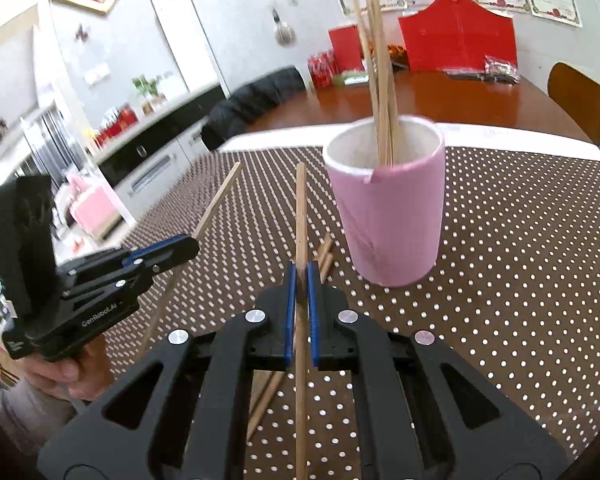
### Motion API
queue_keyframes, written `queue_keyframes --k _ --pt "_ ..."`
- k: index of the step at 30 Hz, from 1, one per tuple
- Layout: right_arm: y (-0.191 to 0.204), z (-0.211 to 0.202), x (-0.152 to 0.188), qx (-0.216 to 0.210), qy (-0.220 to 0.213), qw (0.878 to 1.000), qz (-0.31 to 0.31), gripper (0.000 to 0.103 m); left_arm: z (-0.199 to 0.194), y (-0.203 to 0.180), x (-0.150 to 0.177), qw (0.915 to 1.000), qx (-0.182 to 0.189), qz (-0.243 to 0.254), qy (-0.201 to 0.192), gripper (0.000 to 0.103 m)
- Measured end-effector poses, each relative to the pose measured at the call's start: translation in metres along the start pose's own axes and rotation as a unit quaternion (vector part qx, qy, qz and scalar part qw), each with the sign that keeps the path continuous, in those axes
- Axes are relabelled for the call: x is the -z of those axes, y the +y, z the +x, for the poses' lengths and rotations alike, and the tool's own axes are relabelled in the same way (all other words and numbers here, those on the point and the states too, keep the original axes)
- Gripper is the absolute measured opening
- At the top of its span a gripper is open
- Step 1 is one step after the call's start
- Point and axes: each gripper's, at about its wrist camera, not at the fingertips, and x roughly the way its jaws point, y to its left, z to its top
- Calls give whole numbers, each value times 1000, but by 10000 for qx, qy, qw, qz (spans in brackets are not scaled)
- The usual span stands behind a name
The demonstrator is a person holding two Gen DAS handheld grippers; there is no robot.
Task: Organize utensils
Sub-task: 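Lift the right tool's chopstick over the pink cup while the left tool lifts its own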
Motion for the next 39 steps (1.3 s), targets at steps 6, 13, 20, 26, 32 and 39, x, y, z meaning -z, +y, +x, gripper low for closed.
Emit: queue_keyframes --k 6,13,20,26,32,39 --pt "-10 -19 -11 -436 -536 9971 310 6 -20 -2 -24 9984 312 -79 -464 6" --pt "-13 -54 -41 -566 -1126 9914 367 6 -38 -25 -71 9920 413 288 -1160 6" --pt "-6 -87 -91 -408 -1530 9873 79 6 -47 -43 -112 9749 788 237 -2068 6" --pt "-5 -107 -142 -274 -2096 9774 -102 6 -24 -57 -146 9602 1088 -21 -2572 6" --pt "-26 -100 -164 -27 -2472 9690 20 6 12 -69 -162 9563 1219 -225 -2647 6" --pt "-64 -71 -168 258 -2373 9705 333 6 45 -81 -158 9594 1054 -53 -2614 6"
